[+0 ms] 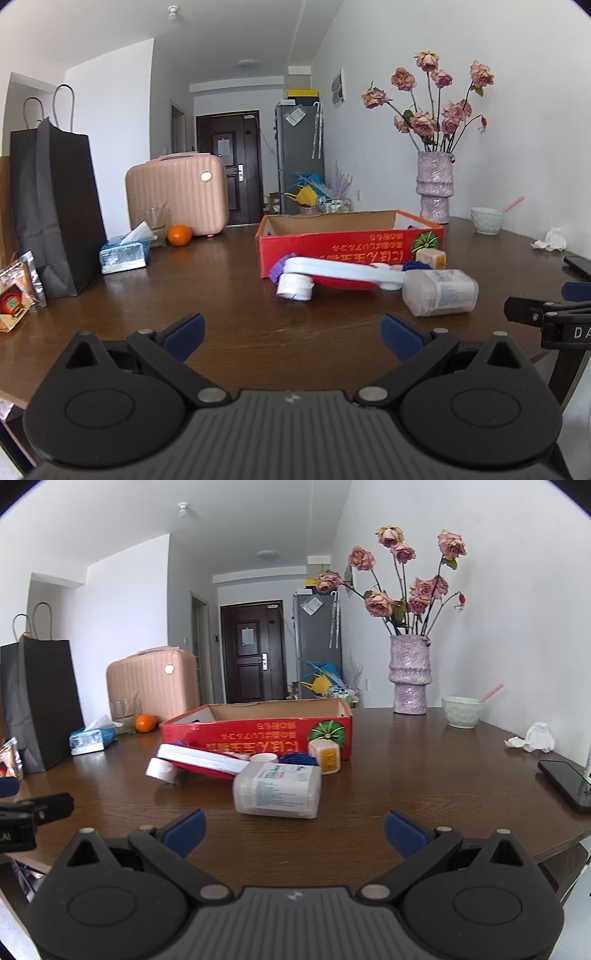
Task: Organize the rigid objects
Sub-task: 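Grasp the white plastic bottle with the left and right tools together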
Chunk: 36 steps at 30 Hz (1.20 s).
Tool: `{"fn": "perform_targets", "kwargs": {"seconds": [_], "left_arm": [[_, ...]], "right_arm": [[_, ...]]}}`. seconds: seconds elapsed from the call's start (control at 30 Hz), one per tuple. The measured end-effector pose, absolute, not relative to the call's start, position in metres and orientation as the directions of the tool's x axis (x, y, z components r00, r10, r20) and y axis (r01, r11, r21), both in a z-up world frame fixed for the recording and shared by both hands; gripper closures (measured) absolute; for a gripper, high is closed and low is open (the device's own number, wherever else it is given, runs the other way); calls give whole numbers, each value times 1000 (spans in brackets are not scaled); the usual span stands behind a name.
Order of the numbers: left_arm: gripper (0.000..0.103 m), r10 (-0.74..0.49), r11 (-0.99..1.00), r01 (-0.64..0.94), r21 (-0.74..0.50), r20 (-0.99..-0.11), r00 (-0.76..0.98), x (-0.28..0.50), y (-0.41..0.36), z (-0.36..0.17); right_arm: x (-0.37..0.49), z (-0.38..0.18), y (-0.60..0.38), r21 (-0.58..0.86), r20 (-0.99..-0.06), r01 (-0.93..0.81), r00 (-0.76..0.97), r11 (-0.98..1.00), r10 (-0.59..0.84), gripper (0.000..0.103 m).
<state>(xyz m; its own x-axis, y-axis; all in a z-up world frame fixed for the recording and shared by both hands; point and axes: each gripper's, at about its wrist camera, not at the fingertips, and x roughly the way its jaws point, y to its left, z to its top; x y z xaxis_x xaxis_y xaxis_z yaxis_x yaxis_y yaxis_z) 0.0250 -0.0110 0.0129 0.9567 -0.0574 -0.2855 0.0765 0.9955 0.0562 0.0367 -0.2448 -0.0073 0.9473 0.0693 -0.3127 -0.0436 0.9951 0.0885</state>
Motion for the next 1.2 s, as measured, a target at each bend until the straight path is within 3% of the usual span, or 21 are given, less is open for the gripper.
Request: {"fn": "perform_targets", "kwargs": {"seconds": [0.2, 0.3, 0.43, 0.5, 0.6, 0.77, 0.9, 0.97, 1.07, 1.2], "left_arm": [[0, -160, 982, 184, 46, -319, 934, 62, -34, 20], [0, -208, 971, 236, 35, -356, 911, 91, -47, 24], [1, -290, 954, 291, -67, -439, 851, 137, -59, 28], [8, -337, 940, 323, -114, -463, 820, 158, -66, 28], [31, -372, 928, 320, -191, -514, 773, 186, -72, 24], [54, -461, 887, 323, -331, -570, 680, 212, -77, 7], [71, -529, 845, 353, -401, -536, 658, 213, -76, 2], [72, -533, 842, 350, -410, -535, 656, 212, -77, 2], [72, -523, 849, 347, -399, -535, 664, 204, -76, 4], [72, -531, 843, 368, -392, -500, 684, 182, -70, 11]], "right_arm": [[60, -5, -269, 168, -265, -97, 954, 981, 140, 0], [86, 3, -282, 206, -306, -151, 929, 967, 210, 0], [118, 15, -292, 255, -355, -166, 900, 953, 252, 1], [134, 18, -296, 288, -363, -186, 887, 940, 286, 12], [155, 17, -296, 316, -399, -190, 862, 930, 312, 30], [179, 3, -300, 399, -437, -188, 821, 898, 367, 46], [191, -12, -304, 478, -454, -179, 788, 860, 416, 58], [193, -17, -304, 494, -460, -164, 784, 854, 417, 63], [189, -18, -307, 507, -458, -148, 788, 849, 411, 78], [175, -15, -307, 515, -443, -171, 786, 840, 432, 80]]}}
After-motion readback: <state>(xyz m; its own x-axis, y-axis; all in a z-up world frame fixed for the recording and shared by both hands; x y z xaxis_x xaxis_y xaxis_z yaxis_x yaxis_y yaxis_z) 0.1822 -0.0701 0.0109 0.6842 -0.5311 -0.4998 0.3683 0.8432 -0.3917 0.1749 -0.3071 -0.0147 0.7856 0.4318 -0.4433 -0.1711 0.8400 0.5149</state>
